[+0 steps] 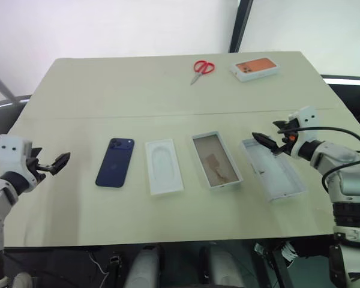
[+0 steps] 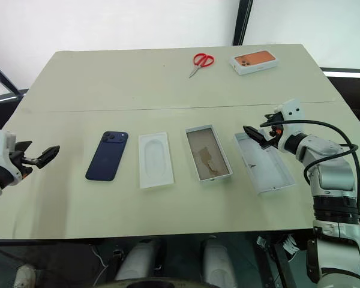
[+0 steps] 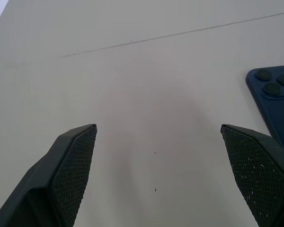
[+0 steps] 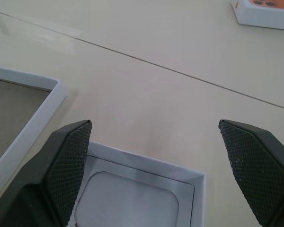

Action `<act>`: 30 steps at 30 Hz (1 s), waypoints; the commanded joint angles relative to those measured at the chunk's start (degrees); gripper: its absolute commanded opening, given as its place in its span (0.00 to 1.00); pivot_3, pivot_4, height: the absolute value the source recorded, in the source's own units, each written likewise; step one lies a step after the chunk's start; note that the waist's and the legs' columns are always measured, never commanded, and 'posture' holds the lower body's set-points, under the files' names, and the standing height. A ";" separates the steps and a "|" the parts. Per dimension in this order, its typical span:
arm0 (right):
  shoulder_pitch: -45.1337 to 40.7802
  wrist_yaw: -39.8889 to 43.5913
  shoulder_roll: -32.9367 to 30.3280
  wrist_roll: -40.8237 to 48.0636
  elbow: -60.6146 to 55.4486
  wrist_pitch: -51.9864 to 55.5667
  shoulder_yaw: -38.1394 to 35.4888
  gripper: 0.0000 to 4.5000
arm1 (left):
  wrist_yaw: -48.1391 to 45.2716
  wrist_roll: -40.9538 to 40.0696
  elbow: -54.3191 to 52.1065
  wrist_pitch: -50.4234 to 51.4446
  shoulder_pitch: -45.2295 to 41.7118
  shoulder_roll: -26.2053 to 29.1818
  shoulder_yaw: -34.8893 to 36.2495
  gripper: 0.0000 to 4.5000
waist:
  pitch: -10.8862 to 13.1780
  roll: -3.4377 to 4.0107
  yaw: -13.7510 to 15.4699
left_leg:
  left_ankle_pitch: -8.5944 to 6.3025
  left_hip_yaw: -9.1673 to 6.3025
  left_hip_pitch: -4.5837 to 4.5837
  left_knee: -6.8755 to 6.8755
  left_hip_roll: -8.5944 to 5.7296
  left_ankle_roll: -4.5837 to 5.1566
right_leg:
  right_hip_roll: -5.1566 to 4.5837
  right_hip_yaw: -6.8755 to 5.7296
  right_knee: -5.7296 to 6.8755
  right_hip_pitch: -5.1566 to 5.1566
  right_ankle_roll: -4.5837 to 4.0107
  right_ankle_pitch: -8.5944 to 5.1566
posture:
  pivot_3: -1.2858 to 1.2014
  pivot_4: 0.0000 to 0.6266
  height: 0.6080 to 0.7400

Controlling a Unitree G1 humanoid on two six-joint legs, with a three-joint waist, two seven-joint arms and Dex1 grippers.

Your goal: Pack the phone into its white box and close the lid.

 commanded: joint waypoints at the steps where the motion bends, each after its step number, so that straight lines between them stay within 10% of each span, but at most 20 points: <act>1: -1.19 0.09 0.24 1.02 -2.11 -0.47 -0.41 1.00 | 0.34 -0.32 -1.74 -0.18 -0.28 1.02 1.85 0.98 | 0.00 0.00 0.00 | 0.00 0.01 0.00 0.00 0.00 0.00 | 0.00 0.00 0.00 0.00 0.00 0.00 | 0.52 0.24 1.00; 23: -1.98 -0.78 4.76 1.11 -14.61 0.60 7.14 1.00 | 2.02 -5.08 -9.50 5.98 -10.28 -6.22 -9.88 0.98 | 0.00 -0.01 0.03 | 0.00 -0.01 -0.02 0.02 -0.01 0.00 | 0.00 -0.01 0.00 0.00 0.00 0.00 | 0.52 0.24 1.00; 30: -0.23 1.70 4.80 0.31 -23.01 0.92 13.26 1.00 | 9.09 -15.86 -19.41 23.26 -12.69 -14.90 -14.53 0.99 | -0.01 -0.01 -0.01 | 0.00 -0.04 -0.03 0.07 -0.01 0.00 | 0.03 0.00 0.02 0.00 0.00 0.00 | 0.52 0.24 1.00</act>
